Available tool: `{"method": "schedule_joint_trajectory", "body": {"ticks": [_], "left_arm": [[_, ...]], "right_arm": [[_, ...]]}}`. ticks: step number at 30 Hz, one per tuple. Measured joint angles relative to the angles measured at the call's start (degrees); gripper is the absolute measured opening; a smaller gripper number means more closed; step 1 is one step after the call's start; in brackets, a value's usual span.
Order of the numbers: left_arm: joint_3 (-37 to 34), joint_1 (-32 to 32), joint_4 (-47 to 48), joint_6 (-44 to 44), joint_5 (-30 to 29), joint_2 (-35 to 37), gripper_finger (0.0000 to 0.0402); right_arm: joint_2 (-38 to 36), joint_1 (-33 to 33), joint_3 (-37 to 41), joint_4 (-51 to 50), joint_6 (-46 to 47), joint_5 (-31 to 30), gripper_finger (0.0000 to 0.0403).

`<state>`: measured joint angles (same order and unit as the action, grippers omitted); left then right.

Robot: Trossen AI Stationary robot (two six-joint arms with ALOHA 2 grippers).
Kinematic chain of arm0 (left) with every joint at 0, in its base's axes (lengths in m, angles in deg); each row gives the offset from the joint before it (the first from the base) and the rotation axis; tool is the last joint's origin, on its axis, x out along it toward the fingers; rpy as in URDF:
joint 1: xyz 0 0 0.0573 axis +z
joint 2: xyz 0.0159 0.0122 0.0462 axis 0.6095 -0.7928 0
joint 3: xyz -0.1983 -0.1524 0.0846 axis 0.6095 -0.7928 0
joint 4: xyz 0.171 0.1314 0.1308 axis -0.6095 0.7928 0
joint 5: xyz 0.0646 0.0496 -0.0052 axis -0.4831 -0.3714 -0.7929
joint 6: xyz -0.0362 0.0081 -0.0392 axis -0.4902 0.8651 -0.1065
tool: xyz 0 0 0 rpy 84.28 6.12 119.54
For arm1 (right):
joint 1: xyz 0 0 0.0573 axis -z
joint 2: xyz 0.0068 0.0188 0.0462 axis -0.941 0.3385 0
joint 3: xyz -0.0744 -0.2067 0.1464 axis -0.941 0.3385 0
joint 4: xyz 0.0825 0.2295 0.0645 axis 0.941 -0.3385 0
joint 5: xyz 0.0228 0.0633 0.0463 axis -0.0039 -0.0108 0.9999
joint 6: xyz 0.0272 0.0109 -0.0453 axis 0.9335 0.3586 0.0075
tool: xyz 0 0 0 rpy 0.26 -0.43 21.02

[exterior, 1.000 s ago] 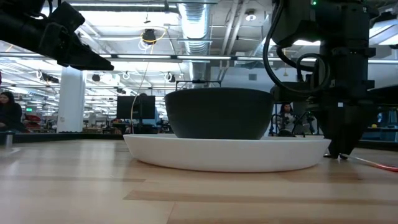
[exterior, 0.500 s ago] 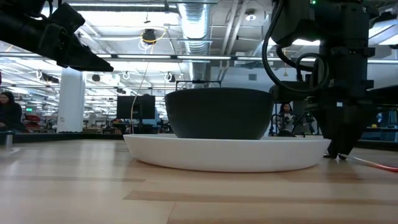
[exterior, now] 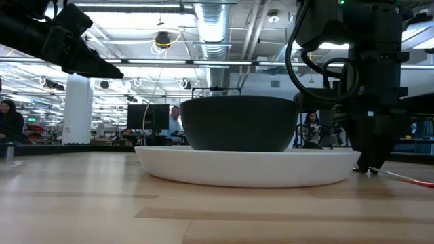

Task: Set table place
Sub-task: Place the orange-handled fork next to the white plate

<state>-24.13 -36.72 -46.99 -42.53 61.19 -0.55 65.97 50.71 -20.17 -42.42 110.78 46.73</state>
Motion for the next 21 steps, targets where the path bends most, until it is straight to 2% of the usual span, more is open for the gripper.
{"method": "schedule_joint_trajectory", "body": {"ticks": [21], "left_arm": [[0.00,-0.01,0.04,0.24,0.02,0.02,0.0268]], "right_arm": [[0.00,0.02,0.00,0.21,-1.03,1.12,0.0073]]}}
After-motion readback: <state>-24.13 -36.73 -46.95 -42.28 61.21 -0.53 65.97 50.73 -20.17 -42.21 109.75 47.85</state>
